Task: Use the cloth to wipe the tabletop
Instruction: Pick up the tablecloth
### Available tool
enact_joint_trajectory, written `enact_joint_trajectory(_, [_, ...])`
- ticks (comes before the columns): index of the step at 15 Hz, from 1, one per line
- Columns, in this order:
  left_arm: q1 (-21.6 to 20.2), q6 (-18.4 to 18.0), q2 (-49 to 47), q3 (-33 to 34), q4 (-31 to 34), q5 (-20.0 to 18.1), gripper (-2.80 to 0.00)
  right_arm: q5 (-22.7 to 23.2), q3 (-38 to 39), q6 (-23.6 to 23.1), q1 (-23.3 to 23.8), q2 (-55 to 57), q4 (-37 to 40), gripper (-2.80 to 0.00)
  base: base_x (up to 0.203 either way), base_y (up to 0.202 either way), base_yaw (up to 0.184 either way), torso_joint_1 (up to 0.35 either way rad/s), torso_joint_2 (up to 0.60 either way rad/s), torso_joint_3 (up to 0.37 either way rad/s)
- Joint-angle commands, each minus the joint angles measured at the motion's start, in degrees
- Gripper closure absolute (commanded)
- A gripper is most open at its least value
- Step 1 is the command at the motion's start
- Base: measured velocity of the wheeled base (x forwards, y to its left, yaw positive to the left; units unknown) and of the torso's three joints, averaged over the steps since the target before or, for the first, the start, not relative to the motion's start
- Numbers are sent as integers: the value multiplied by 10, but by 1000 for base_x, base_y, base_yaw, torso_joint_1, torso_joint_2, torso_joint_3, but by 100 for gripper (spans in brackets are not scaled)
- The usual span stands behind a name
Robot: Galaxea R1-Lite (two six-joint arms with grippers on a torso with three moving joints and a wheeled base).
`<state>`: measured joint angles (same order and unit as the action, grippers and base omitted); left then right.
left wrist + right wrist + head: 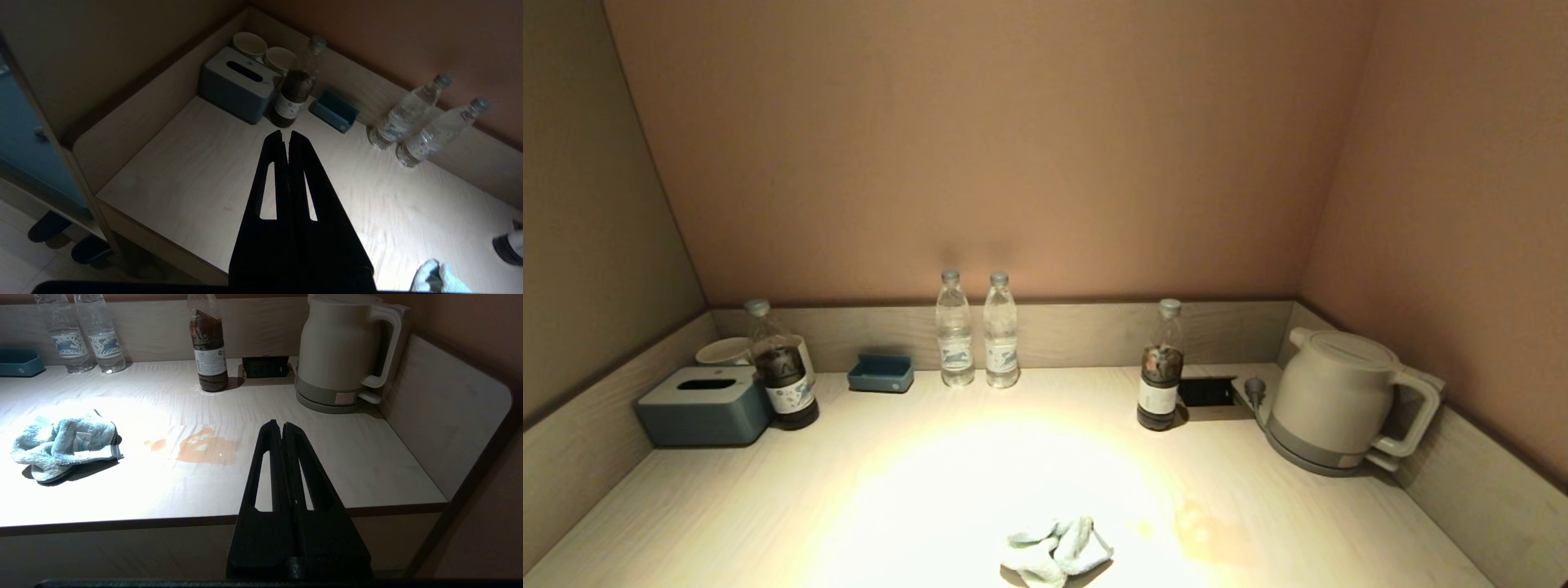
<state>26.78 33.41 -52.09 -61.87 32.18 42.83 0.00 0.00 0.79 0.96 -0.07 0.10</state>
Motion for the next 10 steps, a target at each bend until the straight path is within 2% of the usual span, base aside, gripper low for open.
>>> enact_joint_trajectory(1, [-54,-7,80,46,-24,3,0,0,0,0,0,1,0,0,0,0,0,0,0,0])
enact_joint_trajectory(4, [-157,-17,178,128,-68,3,0,0,0,0,0,1,0,0,0,0,0,0,0,0])
enact_joint_trajectory(7, [-241,-22,274,217,-95,-2,0,0,0,0,0,1,0,0,0,0,0,0,0,0])
enact_joint_trajectory(10, [-257,-54,357,306,-116,-22,0,0,0,0,0,1,0,0,0,0,0,0,0,0])
